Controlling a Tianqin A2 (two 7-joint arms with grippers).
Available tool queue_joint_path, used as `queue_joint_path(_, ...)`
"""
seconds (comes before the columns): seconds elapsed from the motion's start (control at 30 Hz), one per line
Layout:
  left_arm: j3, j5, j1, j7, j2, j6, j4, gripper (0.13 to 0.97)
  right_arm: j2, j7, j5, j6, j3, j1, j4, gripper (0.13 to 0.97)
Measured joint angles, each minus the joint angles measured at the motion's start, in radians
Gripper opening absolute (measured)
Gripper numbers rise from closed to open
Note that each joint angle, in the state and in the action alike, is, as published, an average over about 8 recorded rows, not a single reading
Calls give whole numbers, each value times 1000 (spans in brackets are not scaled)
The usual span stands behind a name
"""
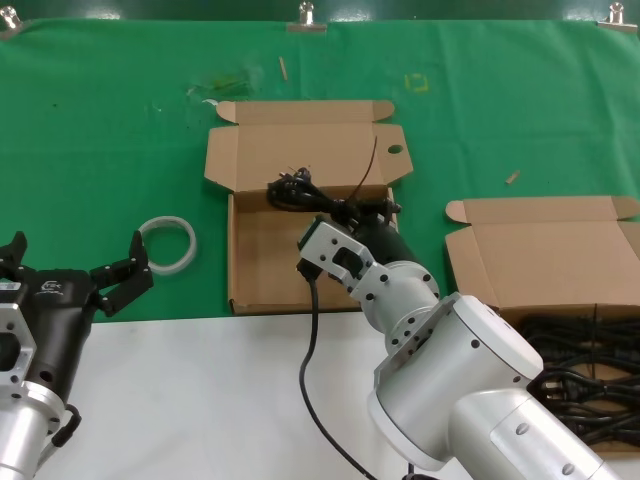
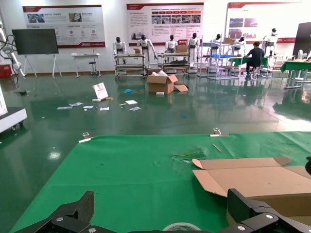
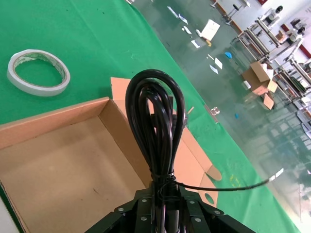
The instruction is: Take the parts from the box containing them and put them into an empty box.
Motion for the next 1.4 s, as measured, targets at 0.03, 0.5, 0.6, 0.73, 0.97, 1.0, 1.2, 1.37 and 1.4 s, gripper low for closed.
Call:
queue_joint_path(0.03,0,0,0,0,0,0,0,965,0,1,0,0,0,0,0,215)
queue_joint_path(0.5,0,0,0,0,0,0,0,965,1,2,0,0,-1,0,0,297)
queue_joint_path(0.6,0,0,0,0,0,0,0,965,1,2,0,0,-1,0,0,358)
queue_joint_path(0.73,0,0,0,0,0,0,0,965,1,2,0,0,-1,0,0,424)
queue_joint_path(0.97,0,0,0,0,0,0,0,965,1,44,-24,-18,15,-13,6,559)
queue_joint_path(1.0,0,0,0,0,0,0,0,965,1,58,-32,-23,20,-17,8,559)
queue_joint_path(1.2,0,0,0,0,0,0,0,965,1,169,-95,-69,62,-52,25,658)
queue_joint_path(1.37,0,0,0,0,0,0,0,965,1,278,-157,-114,103,-86,42,757)
queue_joint_path(1.4,0,0,0,0,0,0,0,965,1,299,-170,-123,112,-93,45,773)
